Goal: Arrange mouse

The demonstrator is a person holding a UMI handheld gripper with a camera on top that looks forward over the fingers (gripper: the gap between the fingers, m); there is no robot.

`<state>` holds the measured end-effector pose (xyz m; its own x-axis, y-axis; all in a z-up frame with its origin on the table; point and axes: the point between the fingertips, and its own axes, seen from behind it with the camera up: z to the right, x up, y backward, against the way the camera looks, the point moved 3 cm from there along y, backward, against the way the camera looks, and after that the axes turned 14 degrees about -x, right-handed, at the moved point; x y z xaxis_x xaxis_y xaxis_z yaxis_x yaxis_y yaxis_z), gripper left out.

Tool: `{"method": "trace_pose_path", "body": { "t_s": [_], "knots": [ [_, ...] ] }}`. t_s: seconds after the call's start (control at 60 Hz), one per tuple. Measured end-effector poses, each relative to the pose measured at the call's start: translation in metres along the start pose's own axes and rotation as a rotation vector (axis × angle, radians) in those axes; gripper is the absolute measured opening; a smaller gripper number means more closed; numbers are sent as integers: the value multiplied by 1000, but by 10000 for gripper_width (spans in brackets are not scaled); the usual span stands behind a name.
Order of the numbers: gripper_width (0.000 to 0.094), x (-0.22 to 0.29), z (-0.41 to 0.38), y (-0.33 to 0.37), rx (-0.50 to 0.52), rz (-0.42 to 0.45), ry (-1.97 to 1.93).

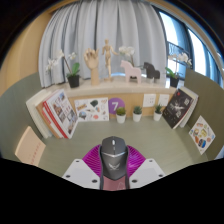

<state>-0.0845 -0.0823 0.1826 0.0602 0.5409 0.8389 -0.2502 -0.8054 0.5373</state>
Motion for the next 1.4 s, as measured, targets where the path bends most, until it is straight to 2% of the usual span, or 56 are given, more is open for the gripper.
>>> {"method": "trace_pose_path", "body": {
  "t_s": [0.117,0.217,0.4,0.45,0.6,0.683,0.717,0.733,0.817,1.183,1.4],
  "knots": [
    [286,-75,-14,-34,-6,-124,44],
    [287,-116,-20,-48,-4,-182,63],
    [322,-161,-25,-60,-11,-254,89],
    [327,-161,-25,-60,-14,-227,86],
    [445,-166,-25,-60,-2,-253,67],
    [537,-164,-27,-58,28,-267,54],
    [638,-163,-25,-56,27,-279,51],
    [734,-162,-24,-55,24,-280,51],
    [865,-147,-14,-47,5,-255,49],
    [854,-26,43,68,-11,-108,-8],
    [849,17,85,144,11,-27,14]
  ]
}}
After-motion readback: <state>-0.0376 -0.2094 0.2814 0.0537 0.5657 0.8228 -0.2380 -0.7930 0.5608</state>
